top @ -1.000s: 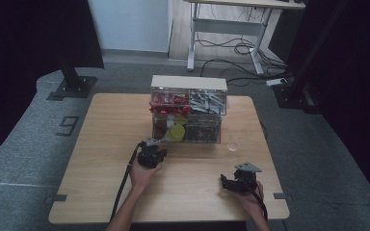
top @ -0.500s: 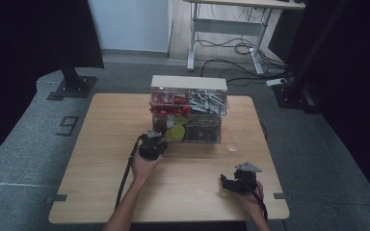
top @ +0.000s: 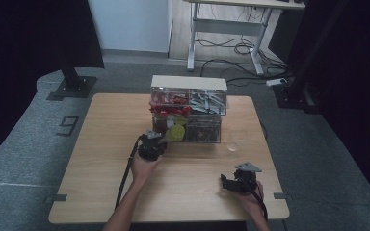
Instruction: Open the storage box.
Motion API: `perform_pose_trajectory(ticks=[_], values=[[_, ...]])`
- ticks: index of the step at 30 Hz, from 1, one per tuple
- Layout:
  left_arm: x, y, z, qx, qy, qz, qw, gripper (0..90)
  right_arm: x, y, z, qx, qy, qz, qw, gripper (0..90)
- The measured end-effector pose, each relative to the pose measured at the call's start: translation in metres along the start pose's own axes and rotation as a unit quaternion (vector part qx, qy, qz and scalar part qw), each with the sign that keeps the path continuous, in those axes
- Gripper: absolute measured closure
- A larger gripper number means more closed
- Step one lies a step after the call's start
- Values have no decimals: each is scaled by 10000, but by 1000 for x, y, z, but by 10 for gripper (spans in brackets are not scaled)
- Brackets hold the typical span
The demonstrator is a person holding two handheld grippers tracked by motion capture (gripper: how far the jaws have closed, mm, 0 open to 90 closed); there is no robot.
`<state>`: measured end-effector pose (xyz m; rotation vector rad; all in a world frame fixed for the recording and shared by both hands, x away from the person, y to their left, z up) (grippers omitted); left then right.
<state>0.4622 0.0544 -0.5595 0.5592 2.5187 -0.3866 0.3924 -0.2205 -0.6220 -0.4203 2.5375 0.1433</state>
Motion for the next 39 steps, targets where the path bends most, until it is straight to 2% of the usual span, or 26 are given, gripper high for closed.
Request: perform_pose_trajectory(ticks=[8, 30, 39], values=[[-6, -1, -14, 6, -208, 22, 9998, 900, 0, 0, 0, 6, -1, 1, 10000, 161], [-23, -6, -42, -1, -426, 124, 9990, 900, 0, -1, 0, 19, -6, 22, 10000, 162], [-38, -7, -56, 6, -575, 160, 9982, 900, -1, -1, 0, 24, -14, 8, 10000, 162]])
Point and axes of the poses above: each handheld gripper's, and its own axes: z roughly forward along the jaws, x roughly out of its underside, y roughly to its left, the point moved 10 cm from there along z, roughly forward along the jaws, and after that the axes turned 15 degrees about y, right-handed, at the moved point
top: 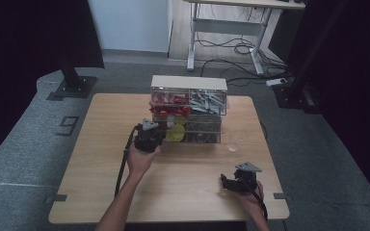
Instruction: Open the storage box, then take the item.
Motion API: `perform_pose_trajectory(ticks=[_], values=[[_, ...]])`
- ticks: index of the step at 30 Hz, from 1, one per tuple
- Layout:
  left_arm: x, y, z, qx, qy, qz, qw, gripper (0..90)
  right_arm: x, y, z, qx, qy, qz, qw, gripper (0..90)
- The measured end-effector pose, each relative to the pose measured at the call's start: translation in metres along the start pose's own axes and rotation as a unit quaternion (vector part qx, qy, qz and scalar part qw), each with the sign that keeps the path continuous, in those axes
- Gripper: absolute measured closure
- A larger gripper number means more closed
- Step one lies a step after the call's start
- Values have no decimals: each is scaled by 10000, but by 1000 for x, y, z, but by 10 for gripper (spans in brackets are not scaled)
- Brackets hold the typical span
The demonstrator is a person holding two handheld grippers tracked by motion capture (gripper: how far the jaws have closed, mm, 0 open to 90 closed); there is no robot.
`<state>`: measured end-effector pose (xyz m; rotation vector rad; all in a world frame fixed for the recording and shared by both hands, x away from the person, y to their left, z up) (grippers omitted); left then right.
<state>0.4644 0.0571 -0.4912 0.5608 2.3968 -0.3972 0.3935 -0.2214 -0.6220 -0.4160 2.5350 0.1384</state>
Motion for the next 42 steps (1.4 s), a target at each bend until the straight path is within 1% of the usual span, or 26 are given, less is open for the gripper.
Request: perform_pose_trajectory(ticks=[1, 3, 10, 13, 15, 21, 24, 30, 32, 33, 42], values=[[-3, 0, -2, 15, -34, -11, 10000, 900, 0, 0, 0, 1, -2, -1, 10000, 162], [-6, 1, -4, -19, -47, 18, 10000, 900, 0, 0, 0, 0, 0, 0, 10000, 162], [-12, 2, -7, -13, -90, -17, 10000, 900, 0, 0, 0, 0, -1, 1, 10000, 162], [-16, 3, -9, 36, -147, -79, 9999, 900, 0, 0, 0, 0, 0, 2, 10000, 162], [-18, 3, -11, 111, -159, -122, 9997, 900, 0, 0, 0, -2, -2, 7, 10000, 163], [-30, 4, -17, 44, -251, -123, 9996, 900, 0, 0, 0, 1, 0, 2, 10000, 163], [-34, 4, -19, -23, -260, -91, 9996, 900, 0, 0, 0, 1, -1, 2, 10000, 163], [-38, 3, -19, -69, -230, -52, 9997, 900, 0, 0, 0, 0, 1, 3, 10000, 163], [-38, 2, -19, -38, -257, -36, 9997, 900, 0, 0, 0, 0, 0, 2, 10000, 163], [-39, 2, -19, -75, -274, -33, 9996, 900, 0, 0, 0, 0, -1, 2, 10000, 164], [-39, 1, -19, -41, -285, -23, 9996, 900, 0, 0, 0, 7, -8, 20, 10000, 172]])
Point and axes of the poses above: each handheld gripper's, and its own axes: z roughly forward along the jaws, x roughly out of its underside, y roughly to its left, the point moved 10 cm from there along z, roughly forward along the jaws, and after that the axes turned 15 degrees about y, right-handed, at the moved point
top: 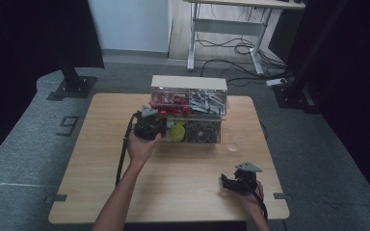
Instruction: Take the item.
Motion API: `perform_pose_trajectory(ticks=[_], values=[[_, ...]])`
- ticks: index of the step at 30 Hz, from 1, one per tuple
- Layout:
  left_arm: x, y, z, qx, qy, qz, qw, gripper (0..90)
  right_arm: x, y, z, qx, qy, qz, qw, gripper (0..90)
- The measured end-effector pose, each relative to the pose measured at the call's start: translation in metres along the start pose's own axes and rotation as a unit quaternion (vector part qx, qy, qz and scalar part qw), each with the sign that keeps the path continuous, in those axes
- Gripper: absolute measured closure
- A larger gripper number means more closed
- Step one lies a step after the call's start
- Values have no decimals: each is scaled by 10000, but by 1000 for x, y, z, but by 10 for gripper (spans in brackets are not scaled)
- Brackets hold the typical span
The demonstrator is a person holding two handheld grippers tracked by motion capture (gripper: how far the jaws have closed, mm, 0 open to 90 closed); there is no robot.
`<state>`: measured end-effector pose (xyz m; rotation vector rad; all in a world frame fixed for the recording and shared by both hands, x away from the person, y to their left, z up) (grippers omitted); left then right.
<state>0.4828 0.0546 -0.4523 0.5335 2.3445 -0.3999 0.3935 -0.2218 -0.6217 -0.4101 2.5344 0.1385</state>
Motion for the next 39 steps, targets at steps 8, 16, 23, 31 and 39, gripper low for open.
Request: perform_pose_trajectory(ticks=[8, 16, 23, 31, 39], values=[[0, -1, 0, 5, 5, 16, 10000, 900, 0, 0, 0, 5, -3, 2, 10000, 176], [0, -2, 1, 41, -1, 31, 10000, 900, 0, 0, -1, 5, -62, -12, 10000, 257], [0, -3, 2, 62, -34, 83, 9999, 900, -14, 4, -18, -34, -503, -7, 9987, 358], [-1, -8, 5, 135, -42, 143, 9998, 900, -44, 17, -46, -249, -1065, -122, 9939, 387], [-1, -8, 5, 143, -16, 150, 9998, 900, -69, 27, -56, -468, -1256, -147, 9909, 394]])
Point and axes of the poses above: each handheld gripper's, and its own axes: z roughly forward along the jaws, x roughly out of its underside, y roughly to its left, the point moved 10 cm from there along z, roughly forward along the jaws, and after that the axes turned 15 degrees about y, right-handed, at the moved point
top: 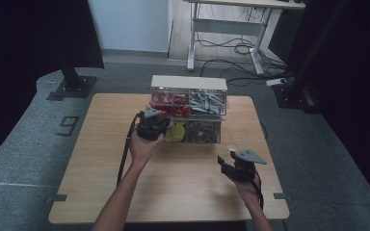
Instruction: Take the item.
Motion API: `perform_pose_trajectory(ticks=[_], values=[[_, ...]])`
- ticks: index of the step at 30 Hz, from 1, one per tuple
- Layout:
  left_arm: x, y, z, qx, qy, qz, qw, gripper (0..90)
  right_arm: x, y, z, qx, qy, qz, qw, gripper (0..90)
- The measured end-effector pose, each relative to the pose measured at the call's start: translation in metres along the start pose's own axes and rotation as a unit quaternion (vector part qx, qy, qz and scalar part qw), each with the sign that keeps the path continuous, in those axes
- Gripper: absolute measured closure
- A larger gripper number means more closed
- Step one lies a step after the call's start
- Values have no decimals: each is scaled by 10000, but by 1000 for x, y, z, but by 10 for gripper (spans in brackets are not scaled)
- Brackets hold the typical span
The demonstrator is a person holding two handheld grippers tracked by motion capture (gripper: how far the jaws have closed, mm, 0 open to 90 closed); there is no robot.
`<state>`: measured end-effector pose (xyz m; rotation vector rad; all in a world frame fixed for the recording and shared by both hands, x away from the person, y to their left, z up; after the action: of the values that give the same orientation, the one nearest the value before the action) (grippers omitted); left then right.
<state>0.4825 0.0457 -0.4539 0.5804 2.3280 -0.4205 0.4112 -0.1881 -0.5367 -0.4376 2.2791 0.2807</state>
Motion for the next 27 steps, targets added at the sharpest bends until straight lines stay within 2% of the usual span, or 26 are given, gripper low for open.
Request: perform_pose_trajectory(ticks=[7, 22, 23, 25, 26, 27], values=[[0, 0, 0, -13, -7, -2, 10000, 900, -19, 3, -1, -44, -32, -14, 10000, 402], [1, 0, 0, -10, 3, -3, 10000, 900, -42, 15, 10, -123, -107, -145, 9998, 438], [1, -1, 1, -4, 16, -4, 10000, 900, -43, 16, 11, -140, -105, -150, 9997, 440], [4, 3, 6, -168, 157, 25, 9997, 900, -44, 17, 14, -180, -104, -154, 9997, 449], [6, 4, 9, -158, 199, -4, 9997, 900, -44, 18, 15, -196, -98, -151, 9996, 451], [9, 5, 12, -2, 250, -128, 9996, 900, -44, 19, 16, -200, -84, -159, 9996, 453]])
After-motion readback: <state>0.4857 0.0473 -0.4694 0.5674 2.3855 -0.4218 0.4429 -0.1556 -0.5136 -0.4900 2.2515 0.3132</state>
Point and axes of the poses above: each handheld gripper's, and its own axes: z roughly forward along the jaws, x roughly out of its underside, y roughly to its left, the point moved 10 cm from there along z, roughly forward along the jaws, and after that the axes turned 15 degrees about y, right-handed, at the moved point
